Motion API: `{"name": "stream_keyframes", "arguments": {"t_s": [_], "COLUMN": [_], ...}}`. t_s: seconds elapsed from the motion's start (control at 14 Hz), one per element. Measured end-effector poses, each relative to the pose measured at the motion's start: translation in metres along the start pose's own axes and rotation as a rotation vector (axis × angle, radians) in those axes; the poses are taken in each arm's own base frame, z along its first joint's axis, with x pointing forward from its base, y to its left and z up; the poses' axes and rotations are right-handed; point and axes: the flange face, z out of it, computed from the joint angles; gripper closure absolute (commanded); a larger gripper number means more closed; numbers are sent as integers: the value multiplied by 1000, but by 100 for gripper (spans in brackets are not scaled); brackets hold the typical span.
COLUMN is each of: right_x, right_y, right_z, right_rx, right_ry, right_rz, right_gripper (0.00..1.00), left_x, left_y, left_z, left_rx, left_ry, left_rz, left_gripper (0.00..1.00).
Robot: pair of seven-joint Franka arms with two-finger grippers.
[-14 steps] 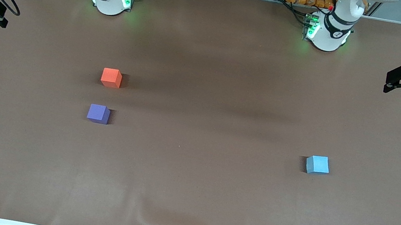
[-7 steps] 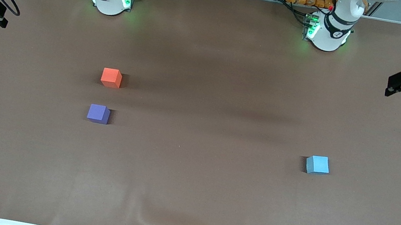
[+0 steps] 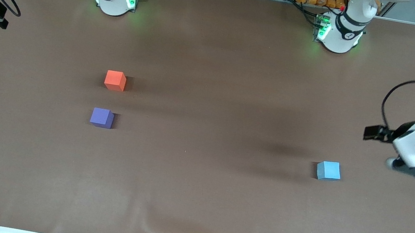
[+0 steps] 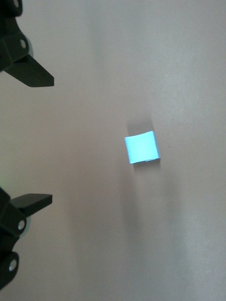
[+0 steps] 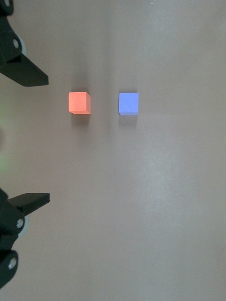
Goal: Place blue block between orange and purple blocks
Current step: 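Move the left gripper over the light blue block, then lower the left gripper and close it on the light blue block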
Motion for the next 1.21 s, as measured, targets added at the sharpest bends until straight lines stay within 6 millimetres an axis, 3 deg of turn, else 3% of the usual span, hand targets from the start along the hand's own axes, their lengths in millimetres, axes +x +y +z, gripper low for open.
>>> {"name": "stream_keyframes", "arguments": {"t_s": [0.36,0.71,1.21], "right_x": [0,0,0], "right_y": [0,0,3], "right_z": [0,1,1], "right_rx": [0,0,1], "right_ry": [-2,-3,-5], "right_rz": [0,0,6], "right_gripper": [0,0,0], "left_x": [34,68,78], "left_y": [7,3,-9], "left_z": [45,142,213], "left_rx": [-1,15,9], "left_ry": [30,-18,43], "left_rz": [-18,-41,-111], "left_gripper": [0,0,0]}}
